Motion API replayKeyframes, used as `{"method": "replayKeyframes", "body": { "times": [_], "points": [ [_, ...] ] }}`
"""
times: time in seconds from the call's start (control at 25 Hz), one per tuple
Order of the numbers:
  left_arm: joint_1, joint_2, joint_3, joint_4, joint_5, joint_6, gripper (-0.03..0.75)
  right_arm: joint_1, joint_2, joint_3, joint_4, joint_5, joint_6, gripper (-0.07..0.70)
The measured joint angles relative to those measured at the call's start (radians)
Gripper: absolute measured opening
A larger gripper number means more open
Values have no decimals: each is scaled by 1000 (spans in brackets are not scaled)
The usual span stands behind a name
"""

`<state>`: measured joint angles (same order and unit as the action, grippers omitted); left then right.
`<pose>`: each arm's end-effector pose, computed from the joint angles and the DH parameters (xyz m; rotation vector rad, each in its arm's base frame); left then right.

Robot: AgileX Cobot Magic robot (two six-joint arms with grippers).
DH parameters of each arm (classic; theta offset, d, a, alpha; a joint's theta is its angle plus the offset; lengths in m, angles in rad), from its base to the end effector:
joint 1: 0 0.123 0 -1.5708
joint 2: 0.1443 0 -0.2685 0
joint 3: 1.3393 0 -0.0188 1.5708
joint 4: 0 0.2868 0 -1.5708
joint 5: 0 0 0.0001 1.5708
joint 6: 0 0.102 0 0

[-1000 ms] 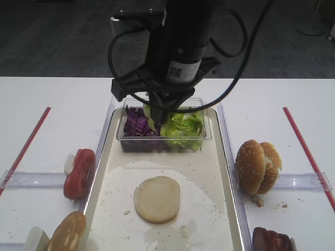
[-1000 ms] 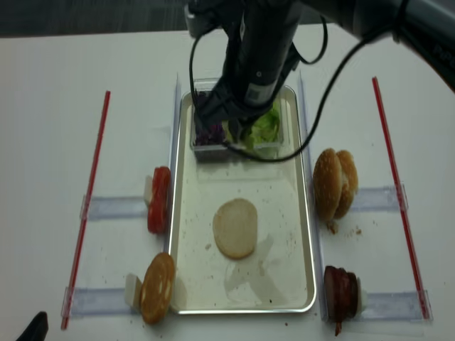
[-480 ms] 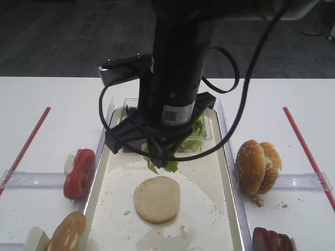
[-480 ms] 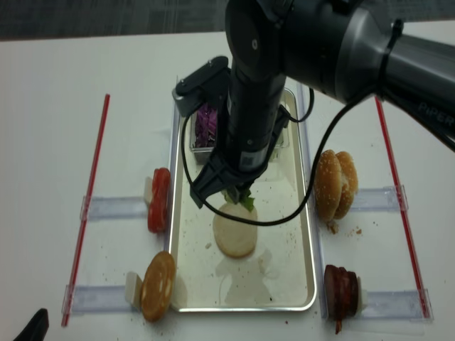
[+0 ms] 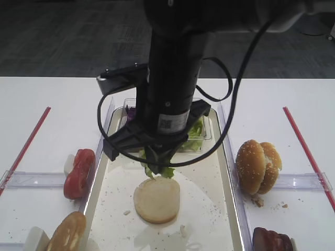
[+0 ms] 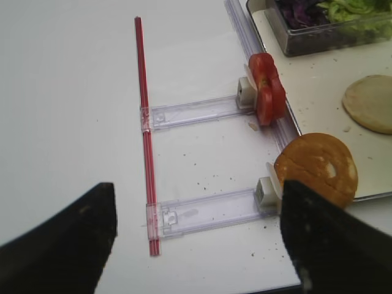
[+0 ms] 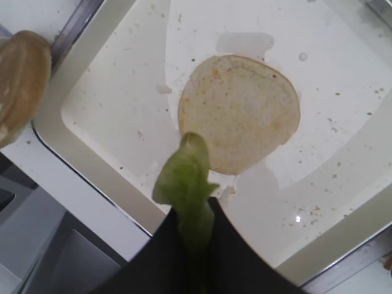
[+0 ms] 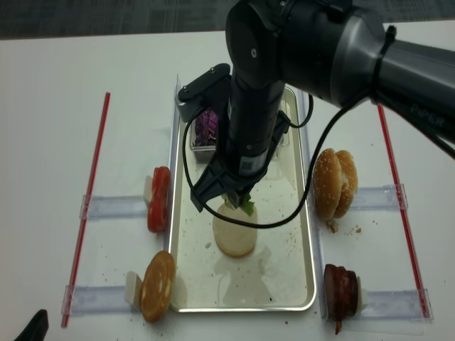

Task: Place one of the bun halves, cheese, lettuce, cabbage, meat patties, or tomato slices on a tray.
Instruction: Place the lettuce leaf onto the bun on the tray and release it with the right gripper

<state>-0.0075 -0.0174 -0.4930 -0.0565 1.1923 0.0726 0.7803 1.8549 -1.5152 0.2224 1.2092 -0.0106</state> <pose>0.0445 -0.0057 0.2768 0.0942 2.1621 -0.0314 0.2734 0.3003 0.2147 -1.0964 2.8982 0.3694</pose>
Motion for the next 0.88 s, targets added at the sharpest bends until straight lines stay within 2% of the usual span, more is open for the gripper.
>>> {"method": "replayKeyframes", "body": {
  "times": [0.88],
  "points": [
    [0,0,0,0,0,0,509,0,176,0,18,-53,-71,64]
  ]
}}
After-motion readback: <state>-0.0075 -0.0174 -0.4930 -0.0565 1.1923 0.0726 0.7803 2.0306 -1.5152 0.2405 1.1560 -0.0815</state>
